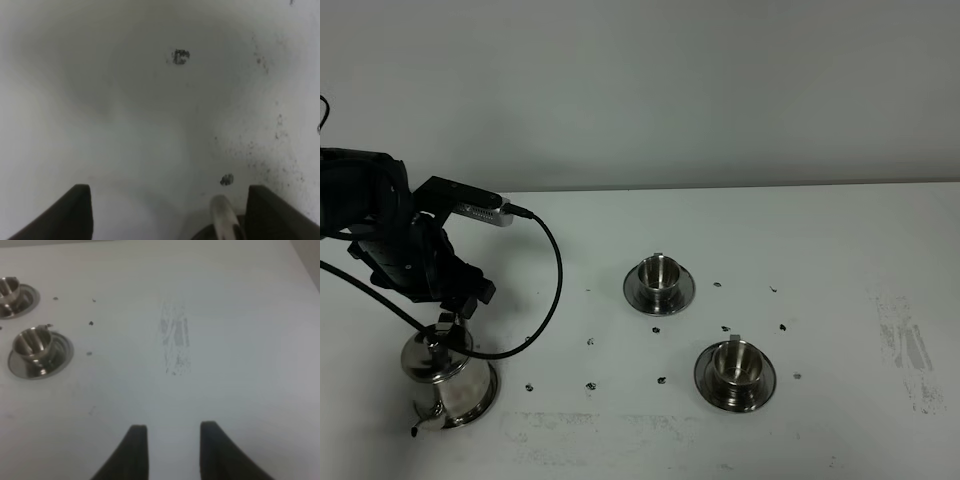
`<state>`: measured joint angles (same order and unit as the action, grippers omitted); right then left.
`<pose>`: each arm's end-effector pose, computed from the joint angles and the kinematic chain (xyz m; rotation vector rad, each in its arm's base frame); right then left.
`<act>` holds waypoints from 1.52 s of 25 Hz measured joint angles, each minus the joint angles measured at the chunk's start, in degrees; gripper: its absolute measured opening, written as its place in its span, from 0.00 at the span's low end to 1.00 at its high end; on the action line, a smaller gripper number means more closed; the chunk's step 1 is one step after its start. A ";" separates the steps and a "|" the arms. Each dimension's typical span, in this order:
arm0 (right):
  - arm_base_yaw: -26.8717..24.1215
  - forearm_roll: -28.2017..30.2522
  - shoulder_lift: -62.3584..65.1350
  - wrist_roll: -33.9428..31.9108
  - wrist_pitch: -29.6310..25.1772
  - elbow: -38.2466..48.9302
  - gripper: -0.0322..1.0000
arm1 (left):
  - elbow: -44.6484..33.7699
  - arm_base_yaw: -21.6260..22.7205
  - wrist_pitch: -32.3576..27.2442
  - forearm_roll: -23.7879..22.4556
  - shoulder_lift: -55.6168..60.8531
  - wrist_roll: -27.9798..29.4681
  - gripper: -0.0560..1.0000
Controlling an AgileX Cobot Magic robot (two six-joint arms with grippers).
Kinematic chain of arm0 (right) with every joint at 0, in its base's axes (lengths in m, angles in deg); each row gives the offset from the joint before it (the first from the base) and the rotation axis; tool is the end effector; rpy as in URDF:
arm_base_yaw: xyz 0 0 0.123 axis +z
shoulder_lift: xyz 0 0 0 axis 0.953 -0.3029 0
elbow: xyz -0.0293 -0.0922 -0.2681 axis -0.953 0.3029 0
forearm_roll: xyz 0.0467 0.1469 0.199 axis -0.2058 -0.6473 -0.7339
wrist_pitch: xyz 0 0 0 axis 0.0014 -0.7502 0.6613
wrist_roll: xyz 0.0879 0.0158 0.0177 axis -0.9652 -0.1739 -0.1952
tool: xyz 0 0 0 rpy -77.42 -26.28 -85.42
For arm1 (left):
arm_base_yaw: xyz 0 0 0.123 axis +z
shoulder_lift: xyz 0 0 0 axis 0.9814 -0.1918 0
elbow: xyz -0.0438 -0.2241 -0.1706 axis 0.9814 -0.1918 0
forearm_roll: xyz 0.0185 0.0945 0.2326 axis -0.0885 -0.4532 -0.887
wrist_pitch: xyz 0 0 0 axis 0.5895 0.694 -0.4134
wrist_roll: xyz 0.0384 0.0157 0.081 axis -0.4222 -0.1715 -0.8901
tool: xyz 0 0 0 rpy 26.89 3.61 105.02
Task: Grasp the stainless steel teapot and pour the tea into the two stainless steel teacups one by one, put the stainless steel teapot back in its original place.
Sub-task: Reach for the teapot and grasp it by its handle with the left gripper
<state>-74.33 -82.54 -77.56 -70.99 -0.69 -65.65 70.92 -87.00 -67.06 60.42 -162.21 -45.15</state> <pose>-0.0106 0.0086 0.2797 -0.0361 2.0616 0.0619 0.4221 -0.0565 0.1679 0.5429 2.7512 0.0785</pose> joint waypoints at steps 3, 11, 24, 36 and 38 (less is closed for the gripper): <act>0.00 0.00 0.00 0.00 0.00 0.00 0.26 | 0.00 0.00 -1.17 -0.89 0.00 -0.19 0.66; 0.00 0.00 0.00 0.00 0.00 0.00 0.26 | 0.00 0.00 -3.47 -2.58 0.23 -0.53 0.66; 0.00 0.00 0.00 0.00 0.00 0.00 0.26 | 0.00 0.93 -4.82 -5.31 1.67 -0.53 0.66; 0.00 0.00 0.00 0.00 0.00 0.00 0.26 | 0.00 1.78 -9.56 -5.60 1.78 -0.47 0.66; 0.00 0.00 0.00 0.00 0.00 0.00 0.26 | 0.00 1.92 -10.00 -5.60 1.78 -0.47 0.66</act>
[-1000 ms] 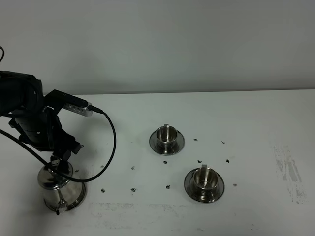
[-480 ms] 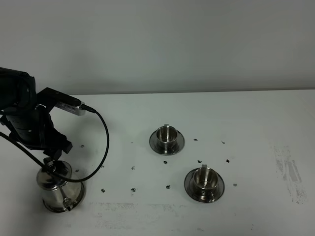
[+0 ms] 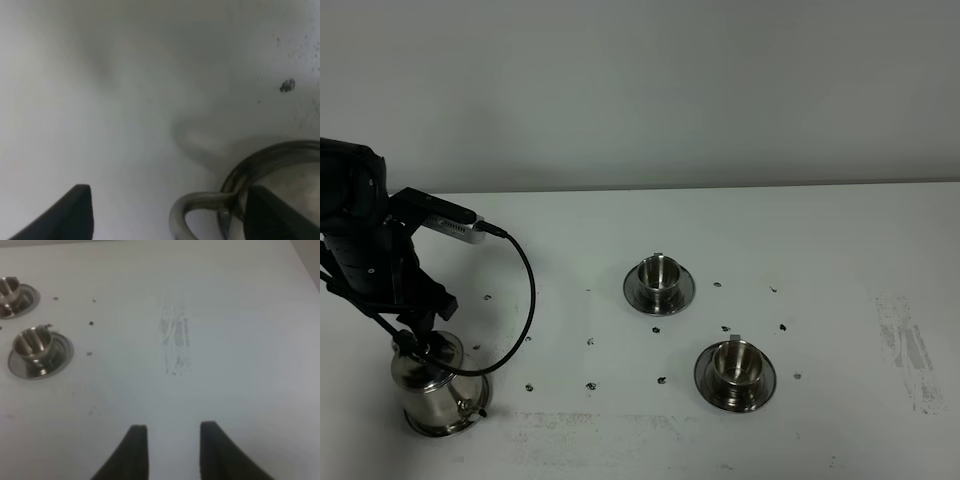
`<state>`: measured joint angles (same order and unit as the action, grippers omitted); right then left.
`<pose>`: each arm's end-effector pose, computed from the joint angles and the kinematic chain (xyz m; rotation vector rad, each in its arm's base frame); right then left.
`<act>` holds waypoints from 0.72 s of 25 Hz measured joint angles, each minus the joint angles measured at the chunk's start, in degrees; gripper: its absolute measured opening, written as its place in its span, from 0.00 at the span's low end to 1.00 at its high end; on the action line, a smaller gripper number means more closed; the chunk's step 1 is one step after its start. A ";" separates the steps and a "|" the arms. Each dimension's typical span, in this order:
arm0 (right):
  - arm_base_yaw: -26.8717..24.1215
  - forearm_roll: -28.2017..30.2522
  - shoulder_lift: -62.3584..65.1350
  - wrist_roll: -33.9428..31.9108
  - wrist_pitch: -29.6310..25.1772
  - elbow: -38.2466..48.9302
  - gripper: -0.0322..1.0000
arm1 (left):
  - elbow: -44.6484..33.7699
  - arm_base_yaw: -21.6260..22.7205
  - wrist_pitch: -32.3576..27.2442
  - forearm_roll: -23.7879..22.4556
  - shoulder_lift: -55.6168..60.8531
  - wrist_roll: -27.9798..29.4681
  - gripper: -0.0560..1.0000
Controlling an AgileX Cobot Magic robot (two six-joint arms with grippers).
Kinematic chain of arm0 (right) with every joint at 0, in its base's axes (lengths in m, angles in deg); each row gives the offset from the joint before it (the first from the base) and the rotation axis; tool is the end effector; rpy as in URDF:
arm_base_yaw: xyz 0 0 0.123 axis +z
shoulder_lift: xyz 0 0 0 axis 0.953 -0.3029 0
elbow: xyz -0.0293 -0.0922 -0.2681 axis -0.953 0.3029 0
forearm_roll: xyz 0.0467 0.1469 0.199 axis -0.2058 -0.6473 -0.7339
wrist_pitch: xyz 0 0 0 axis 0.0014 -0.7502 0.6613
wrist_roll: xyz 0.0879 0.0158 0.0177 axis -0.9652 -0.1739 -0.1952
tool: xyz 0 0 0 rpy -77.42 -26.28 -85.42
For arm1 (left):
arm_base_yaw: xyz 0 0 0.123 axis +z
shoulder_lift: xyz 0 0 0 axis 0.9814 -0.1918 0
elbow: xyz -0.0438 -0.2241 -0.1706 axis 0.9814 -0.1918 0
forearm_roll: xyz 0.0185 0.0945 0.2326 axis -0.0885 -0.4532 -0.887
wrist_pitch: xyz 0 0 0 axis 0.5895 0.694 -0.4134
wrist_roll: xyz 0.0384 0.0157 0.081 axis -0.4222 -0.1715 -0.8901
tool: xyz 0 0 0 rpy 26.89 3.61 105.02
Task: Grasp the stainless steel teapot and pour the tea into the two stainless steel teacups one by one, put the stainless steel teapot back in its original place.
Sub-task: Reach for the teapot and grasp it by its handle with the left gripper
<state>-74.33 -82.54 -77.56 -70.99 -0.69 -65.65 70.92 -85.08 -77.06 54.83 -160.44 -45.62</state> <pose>-0.0106 0.0086 0.2797 -0.0361 2.0616 0.0619 0.4081 -0.0330 0.1773 0.6035 2.8857 0.2064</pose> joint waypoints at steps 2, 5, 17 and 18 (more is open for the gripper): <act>0.00 0.00 0.00 0.00 0.00 0.00 0.26 | 0.00 0.11 -0.32 0.00 0.00 0.00 0.66; 0.00 0.00 0.00 0.00 0.00 0.00 0.26 | 0.00 0.30 -0.94 -0.06 0.00 0.00 0.66; 0.00 0.00 0.00 0.00 0.00 0.00 0.26 | 0.00 1.76 -3.16 -1.37 1.03 -1.26 0.66; 0.00 0.00 0.00 0.00 0.00 0.00 0.26 | 0.00 2.06 -3.16 -1.37 1.49 -1.48 0.66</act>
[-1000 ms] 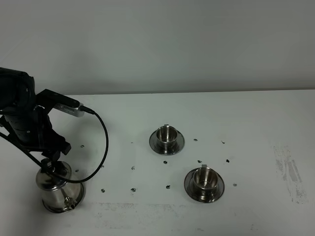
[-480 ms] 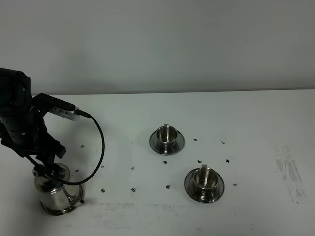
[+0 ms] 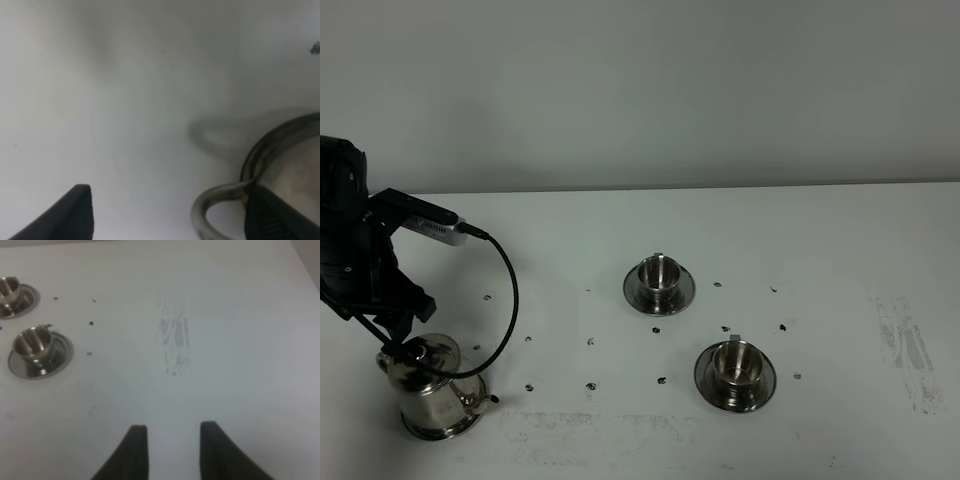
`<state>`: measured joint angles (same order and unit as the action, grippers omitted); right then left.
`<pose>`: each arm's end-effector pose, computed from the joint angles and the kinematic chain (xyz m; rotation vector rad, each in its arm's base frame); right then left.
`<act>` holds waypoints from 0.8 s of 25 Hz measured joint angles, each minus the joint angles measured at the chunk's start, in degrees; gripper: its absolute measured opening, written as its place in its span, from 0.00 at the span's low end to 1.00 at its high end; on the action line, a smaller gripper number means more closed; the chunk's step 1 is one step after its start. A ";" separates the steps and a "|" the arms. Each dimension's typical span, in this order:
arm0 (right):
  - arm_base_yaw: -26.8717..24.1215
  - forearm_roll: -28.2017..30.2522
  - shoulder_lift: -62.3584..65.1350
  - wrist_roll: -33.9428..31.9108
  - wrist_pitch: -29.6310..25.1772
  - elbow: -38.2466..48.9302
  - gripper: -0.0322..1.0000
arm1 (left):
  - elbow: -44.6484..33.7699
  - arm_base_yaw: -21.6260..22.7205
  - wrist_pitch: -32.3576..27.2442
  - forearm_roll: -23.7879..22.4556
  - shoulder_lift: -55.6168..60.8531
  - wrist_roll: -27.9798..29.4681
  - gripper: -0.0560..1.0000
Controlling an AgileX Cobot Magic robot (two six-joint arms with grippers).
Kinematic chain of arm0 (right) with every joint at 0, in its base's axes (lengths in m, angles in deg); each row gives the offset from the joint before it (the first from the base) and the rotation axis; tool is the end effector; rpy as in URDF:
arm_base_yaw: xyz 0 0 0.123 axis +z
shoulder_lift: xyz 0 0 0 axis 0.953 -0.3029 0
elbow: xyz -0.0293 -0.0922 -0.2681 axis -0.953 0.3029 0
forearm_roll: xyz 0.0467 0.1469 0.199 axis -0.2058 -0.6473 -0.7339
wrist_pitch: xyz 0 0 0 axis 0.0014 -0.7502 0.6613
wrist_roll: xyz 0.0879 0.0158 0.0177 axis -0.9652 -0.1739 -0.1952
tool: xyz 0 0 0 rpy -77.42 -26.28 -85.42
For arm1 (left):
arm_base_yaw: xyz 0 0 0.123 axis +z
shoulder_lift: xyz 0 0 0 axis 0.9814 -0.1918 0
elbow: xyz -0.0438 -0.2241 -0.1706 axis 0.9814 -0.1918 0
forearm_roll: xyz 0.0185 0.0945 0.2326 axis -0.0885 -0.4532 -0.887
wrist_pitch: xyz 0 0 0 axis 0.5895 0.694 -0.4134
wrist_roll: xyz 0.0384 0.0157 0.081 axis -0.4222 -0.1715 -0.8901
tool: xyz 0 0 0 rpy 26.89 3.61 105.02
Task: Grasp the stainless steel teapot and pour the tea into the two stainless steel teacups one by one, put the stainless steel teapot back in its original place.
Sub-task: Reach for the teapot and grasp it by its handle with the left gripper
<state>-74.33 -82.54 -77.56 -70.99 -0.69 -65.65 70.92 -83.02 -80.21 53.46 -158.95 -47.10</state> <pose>-0.0106 0.0086 0.2797 -0.0361 2.0616 0.0619 0.4029 -0.0157 0.1872 0.6053 2.9183 0.2488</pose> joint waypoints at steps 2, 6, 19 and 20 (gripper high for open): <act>0.00 -0.02 0.00 0.00 0.00 0.00 0.26 | 0.00 0.34 -0.24 0.00 0.88 -1.00 0.66; 0.00 -0.02 0.00 0.00 0.00 0.00 0.26 | 0.00 0.71 -1.52 -0.11 2.15 -4.01 0.66; 0.00 -0.02 0.00 0.00 0.00 0.00 0.26 | -21.07 6.17 22.64 6.97 24.72 -16.10 0.66; 0.00 -0.02 0.00 0.00 0.00 0.00 0.26 | -22.38 7.14 24.26 8.94 25.52 -15.77 0.66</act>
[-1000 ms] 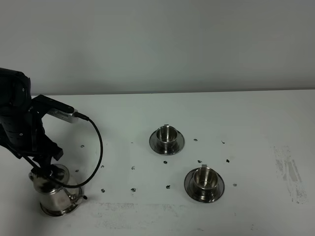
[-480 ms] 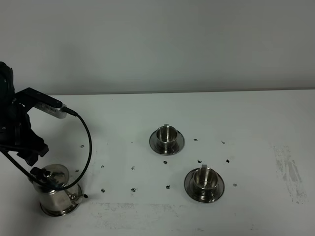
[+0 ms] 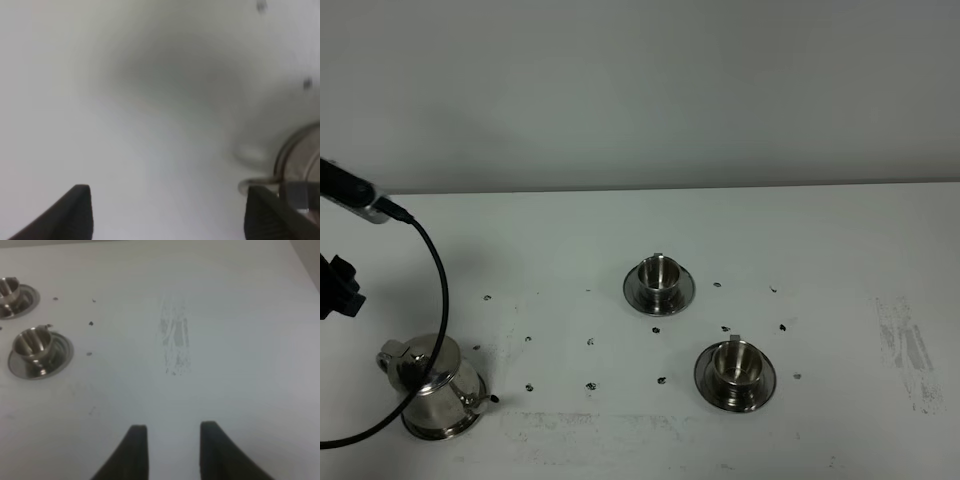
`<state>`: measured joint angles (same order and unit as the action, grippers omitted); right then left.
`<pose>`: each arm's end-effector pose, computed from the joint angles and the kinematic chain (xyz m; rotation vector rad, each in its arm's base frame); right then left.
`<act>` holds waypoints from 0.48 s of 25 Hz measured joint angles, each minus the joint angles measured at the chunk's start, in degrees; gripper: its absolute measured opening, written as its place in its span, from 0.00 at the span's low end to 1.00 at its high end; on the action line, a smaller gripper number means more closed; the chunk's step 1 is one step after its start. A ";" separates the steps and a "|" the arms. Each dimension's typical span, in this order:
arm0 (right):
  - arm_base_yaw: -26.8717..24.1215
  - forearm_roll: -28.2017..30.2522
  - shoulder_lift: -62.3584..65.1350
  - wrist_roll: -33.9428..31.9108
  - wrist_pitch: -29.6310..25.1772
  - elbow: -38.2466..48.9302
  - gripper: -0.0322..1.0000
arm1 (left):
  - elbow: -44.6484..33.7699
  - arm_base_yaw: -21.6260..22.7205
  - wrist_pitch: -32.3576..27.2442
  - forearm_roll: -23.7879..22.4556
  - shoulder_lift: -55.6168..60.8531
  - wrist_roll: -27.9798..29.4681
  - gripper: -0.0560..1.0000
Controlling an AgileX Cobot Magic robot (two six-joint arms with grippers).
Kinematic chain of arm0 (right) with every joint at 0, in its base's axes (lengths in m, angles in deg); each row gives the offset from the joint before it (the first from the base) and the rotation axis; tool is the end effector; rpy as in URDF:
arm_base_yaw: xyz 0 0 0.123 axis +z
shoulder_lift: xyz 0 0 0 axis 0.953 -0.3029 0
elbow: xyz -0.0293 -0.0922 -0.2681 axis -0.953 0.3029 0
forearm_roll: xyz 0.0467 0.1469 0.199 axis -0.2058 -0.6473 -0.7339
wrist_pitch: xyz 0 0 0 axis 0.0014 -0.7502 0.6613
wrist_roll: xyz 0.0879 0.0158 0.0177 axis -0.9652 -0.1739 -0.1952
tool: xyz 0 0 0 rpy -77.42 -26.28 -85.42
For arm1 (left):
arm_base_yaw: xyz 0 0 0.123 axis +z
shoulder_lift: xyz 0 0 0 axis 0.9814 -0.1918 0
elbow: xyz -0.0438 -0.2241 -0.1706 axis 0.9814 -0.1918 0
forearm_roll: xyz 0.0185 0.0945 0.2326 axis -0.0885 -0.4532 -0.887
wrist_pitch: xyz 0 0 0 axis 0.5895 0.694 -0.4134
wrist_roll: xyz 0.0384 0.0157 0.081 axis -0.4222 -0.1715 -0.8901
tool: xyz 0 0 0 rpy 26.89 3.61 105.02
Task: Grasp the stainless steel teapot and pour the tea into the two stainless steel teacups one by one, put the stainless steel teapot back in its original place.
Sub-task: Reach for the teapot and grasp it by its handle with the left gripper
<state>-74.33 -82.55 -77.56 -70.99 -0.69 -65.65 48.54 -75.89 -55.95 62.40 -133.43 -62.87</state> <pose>-0.0106 0.0086 0.2797 -0.0361 2.0616 0.0621 0.3274 0.0183 0.2581 0.6036 2.4432 0.2582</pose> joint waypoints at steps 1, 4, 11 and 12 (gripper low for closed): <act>0.00 0.00 0.00 0.00 0.00 0.00 0.26 | -0.98 0.86 0.83 1.63 0.40 0.72 0.66; 0.00 0.00 0.00 0.00 0.00 0.00 0.26 | -2.27 2.26 1.70 6.45 -0.74 2.37 0.66; 0.00 -0.05 0.00 0.00 0.00 0.00 0.26 | -2.35 2.41 7.43 14.86 -9.66 4.72 0.66; 0.00 -0.05 0.00 0.00 0.00 0.00 0.26 | -2.35 2.41 7.80 15.57 -10.81 4.99 0.66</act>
<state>-74.33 -82.60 -77.56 -70.99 -0.69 -65.65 46.19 -73.48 -48.15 77.97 -144.24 -57.88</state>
